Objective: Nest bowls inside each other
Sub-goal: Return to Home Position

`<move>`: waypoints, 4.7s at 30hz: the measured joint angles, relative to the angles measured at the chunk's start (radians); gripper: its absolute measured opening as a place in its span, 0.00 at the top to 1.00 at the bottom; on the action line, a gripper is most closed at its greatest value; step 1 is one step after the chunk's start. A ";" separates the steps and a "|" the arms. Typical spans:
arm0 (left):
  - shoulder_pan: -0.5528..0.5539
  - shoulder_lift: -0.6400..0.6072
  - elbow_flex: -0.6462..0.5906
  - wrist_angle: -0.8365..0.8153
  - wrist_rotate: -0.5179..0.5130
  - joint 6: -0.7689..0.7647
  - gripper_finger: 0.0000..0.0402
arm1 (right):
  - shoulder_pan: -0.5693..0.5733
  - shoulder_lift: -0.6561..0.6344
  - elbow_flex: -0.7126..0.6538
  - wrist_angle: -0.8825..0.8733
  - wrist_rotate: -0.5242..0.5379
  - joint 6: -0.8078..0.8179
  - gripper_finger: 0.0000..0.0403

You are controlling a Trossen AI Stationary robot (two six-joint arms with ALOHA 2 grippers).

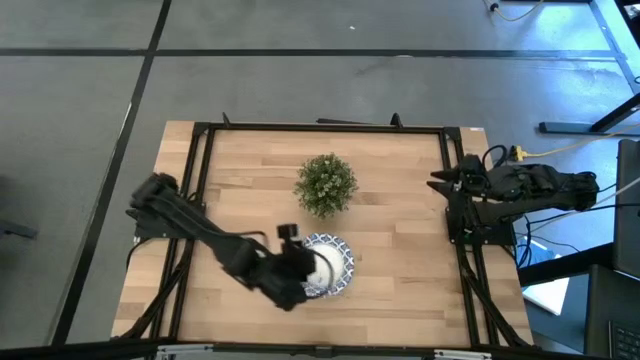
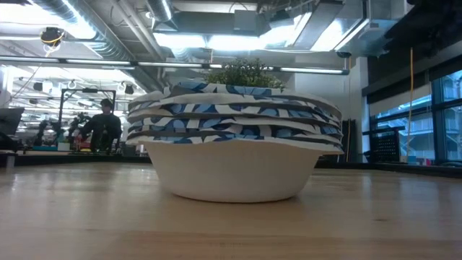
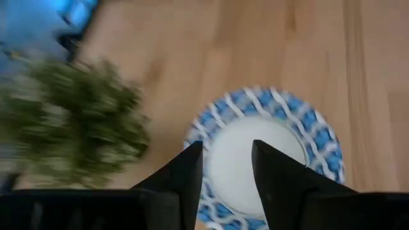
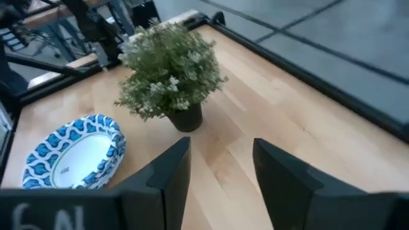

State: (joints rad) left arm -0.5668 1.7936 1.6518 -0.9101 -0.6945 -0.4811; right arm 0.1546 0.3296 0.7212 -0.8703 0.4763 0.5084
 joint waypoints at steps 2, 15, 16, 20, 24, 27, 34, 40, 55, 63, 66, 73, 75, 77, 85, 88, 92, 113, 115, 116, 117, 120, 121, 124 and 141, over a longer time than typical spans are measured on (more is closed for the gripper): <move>-0.018 -0.060 -0.025 0.008 -0.075 -0.001 0.68 | 0.000 -0.005 0.000 0.026 0.000 -0.035 0.58; -0.071 -0.525 -0.502 0.194 -0.384 -0.052 0.68 | 0.000 -0.146 0.000 0.195 -0.042 -0.239 0.58; -0.056 -0.562 -0.550 0.231 -0.385 -0.036 0.68 | 0.000 -0.158 0.000 0.195 -0.042 -0.250 0.58; 0.027 -0.703 -0.722 0.402 -0.304 0.062 0.68 | 0.000 -0.193 0.001 0.195 -0.044 -0.259 0.58; 0.151 -0.827 -0.871 0.633 -0.086 0.233 0.68 | 0.000 -0.202 0.001 0.206 -0.090 -0.283 0.58; 0.249 -0.908 -0.958 0.781 0.054 0.346 0.68 | 0.000 -0.202 0.001 0.227 -0.113 -0.306 0.58; 0.464 -1.055 -1.062 0.826 0.326 0.401 0.68 | 0.000 -0.202 -0.066 0.342 -0.140 -0.365 0.58; 0.628 -1.128 -1.126 0.826 0.479 0.435 0.68 | 0.000 -0.209 -0.158 0.416 -0.107 -0.381 0.58; 0.956 -1.148 -1.202 0.871 0.814 0.491 0.68 | -0.001 -0.326 -0.287 0.517 -0.068 -0.354 0.58; 1.080 -1.148 -1.202 0.884 0.923 0.487 0.68 | -0.001 -0.326 -0.385 0.562 -0.053 -0.328 0.58; 1.108 -1.147 -1.202 0.883 0.952 0.487 0.68 | -0.002 -0.326 -0.439 0.614 -0.051 -0.329 0.58; 1.152 -1.145 -1.204 0.878 1.000 0.499 0.68 | -0.043 -0.326 -0.550 0.771 -0.050 -0.330 0.58; 1.156 -1.145 -1.213 0.884 1.010 0.509 0.68 | -0.056 -0.326 -0.564 0.786 -0.051 -0.330 0.58; 1.157 -1.145 -1.238 0.898 1.011 0.508 0.68 | -0.065 -0.326 -0.565 0.790 -0.051 -0.330 0.58; 1.157 -1.146 -1.420 1.172 0.966 0.438 0.68 | -0.080 -0.326 -0.565 0.799 -0.050 -0.333 0.58; 1.157 -1.146 -1.434 1.172 0.962 0.437 0.68 | -0.080 -0.326 -0.565 0.798 -0.050 -0.340 0.58; 1.157 -1.146 -1.434 1.174 0.950 0.468 0.68 | -0.080 -0.326 -0.565 0.798 -0.050 -0.398 0.58; 1.157 -1.146 -1.434 1.173 0.886 0.466 0.68 | -0.080 -0.326 -0.565 0.796 -0.050 -0.463 0.58; 1.157 -1.146 -1.434 1.173 0.886 0.466 0.68 | -0.080 -0.326 -0.565 0.796 -0.050 -0.462 0.58; 1.157 -1.146 -1.434 1.173 0.886 0.466 0.68 | -0.080 -0.326 -0.565 0.796 -0.050 -0.462 0.58; 1.157 -1.146 -1.434 1.173 0.886 0.466 0.68 | -0.080 -0.326 -0.565 0.796 -0.050 -0.462 0.58; 1.157 -1.146 -1.434 1.173 0.886 0.466 0.68 | -0.080 -0.326 -0.565 0.796 -0.050 -0.462 0.58; 1.157 -1.146 -1.434 1.173 0.886 0.466 0.68 | -0.080 -0.326 -0.565 0.796 -0.050 -0.463 0.58; 1.157 -1.146 -1.434 1.173 0.886 0.466 0.68 | -0.080 -0.326 -0.565 0.796 -0.050 -0.462 0.58; 1.157 -1.146 -1.434 1.173 0.886 0.466 0.68 | -0.080 -0.326 -0.565 0.796 -0.050 -0.462 0.58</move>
State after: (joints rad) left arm 0.5900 0.6476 0.2180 0.2627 0.1914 -0.0154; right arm 0.0750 0.0036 0.1566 -0.0738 0.4259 0.0460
